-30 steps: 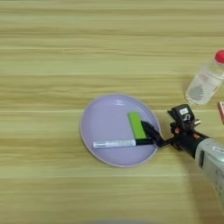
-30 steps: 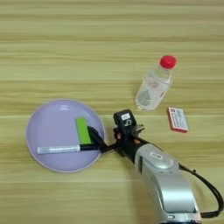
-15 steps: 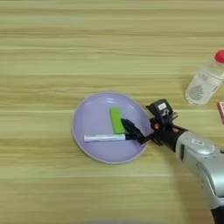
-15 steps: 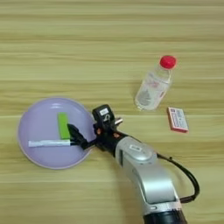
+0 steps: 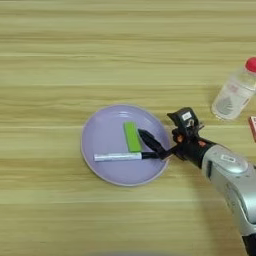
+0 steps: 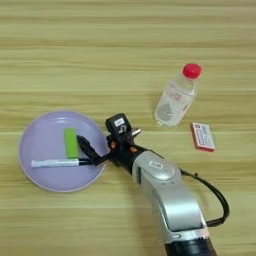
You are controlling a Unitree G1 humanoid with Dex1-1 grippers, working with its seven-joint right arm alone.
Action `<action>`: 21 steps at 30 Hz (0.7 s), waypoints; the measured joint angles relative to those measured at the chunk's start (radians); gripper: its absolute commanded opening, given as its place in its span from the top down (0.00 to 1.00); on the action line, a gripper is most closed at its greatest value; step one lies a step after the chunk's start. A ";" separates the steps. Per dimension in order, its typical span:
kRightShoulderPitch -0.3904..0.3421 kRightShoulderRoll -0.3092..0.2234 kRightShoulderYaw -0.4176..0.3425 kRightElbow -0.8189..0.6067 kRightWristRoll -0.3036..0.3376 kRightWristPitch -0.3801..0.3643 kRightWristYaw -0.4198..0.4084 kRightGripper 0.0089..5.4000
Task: Move the objects on the table
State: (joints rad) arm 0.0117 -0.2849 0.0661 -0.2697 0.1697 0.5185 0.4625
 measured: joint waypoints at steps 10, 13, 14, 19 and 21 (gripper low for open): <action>-0.024 0.002 0.008 -0.142 0.002 0.108 -0.027 0.01; -0.046 0.019 0.031 -0.176 0.004 0.145 -0.041 0.01; -0.050 0.023 0.043 -0.182 0.004 0.155 -0.041 0.01; -0.070 0.065 0.088 -0.189 0.010 0.220 -0.061 0.01; -0.075 0.082 0.089 -0.189 0.017 0.242 -0.069 0.01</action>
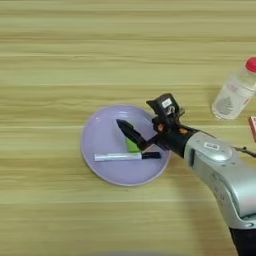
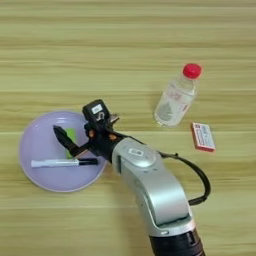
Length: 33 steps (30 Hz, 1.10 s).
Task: Move the objects on the table
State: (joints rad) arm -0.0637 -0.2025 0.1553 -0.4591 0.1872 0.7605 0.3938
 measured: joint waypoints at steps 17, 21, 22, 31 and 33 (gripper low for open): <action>-0.002 0.070 0.041 0.042 -0.003 0.083 -0.086 0.01; 0.018 0.049 0.042 0.039 -0.009 0.102 -0.088 0.01; 0.028 0.045 0.042 0.037 -0.009 0.103 -0.088 0.01; 0.078 0.049 0.046 0.034 -0.009 0.118 -0.104 0.01; 0.080 0.052 0.051 0.035 -0.008 0.120 -0.105 0.01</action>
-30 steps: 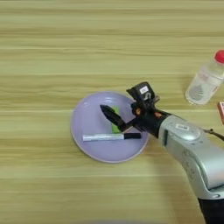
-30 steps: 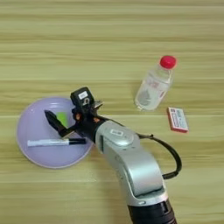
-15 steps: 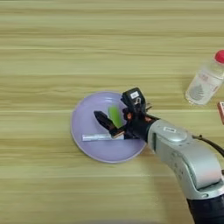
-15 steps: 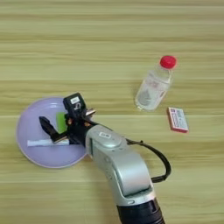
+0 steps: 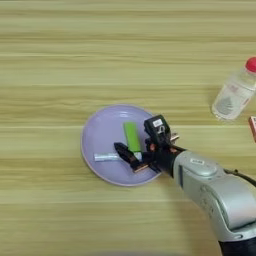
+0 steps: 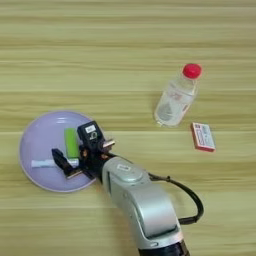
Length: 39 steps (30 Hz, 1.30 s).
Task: Move the objects on the table
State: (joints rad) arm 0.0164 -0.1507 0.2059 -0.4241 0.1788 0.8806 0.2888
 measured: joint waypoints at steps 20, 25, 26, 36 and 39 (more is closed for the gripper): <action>-0.058 0.072 -0.077 0.110 0.036 0.004 -0.023 0.01; -0.073 0.089 -0.096 0.134 0.042 0.007 -0.036 0.01; -0.078 0.089 -0.096 0.141 0.041 0.006 -0.042 0.01; -0.073 0.040 -0.040 0.134 0.007 0.005 -0.041 0.04; -0.065 0.025 -0.021 0.127 -0.004 0.001 -0.041 0.11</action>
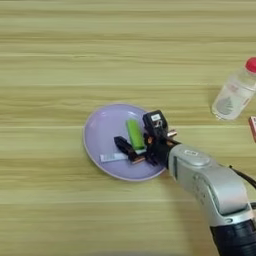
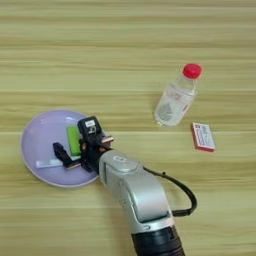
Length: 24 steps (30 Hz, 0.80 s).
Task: Move the objects on the table
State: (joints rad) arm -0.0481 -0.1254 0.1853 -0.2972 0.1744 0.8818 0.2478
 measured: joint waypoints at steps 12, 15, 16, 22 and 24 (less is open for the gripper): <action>0.000 -0.046 0.037 0.016 -0.037 -0.041 0.004 0.40; 0.000 -0.048 0.036 0.016 -0.037 -0.041 0.003 0.46; 0.000 -0.048 0.036 0.016 -0.037 -0.041 0.003 0.48; 0.000 -0.048 0.036 0.017 -0.037 -0.043 0.003 0.61; 0.000 -0.048 0.036 0.018 -0.037 -0.043 0.003 0.65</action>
State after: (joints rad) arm -0.0485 -0.1734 0.2211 -0.2794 0.1379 0.8385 0.2503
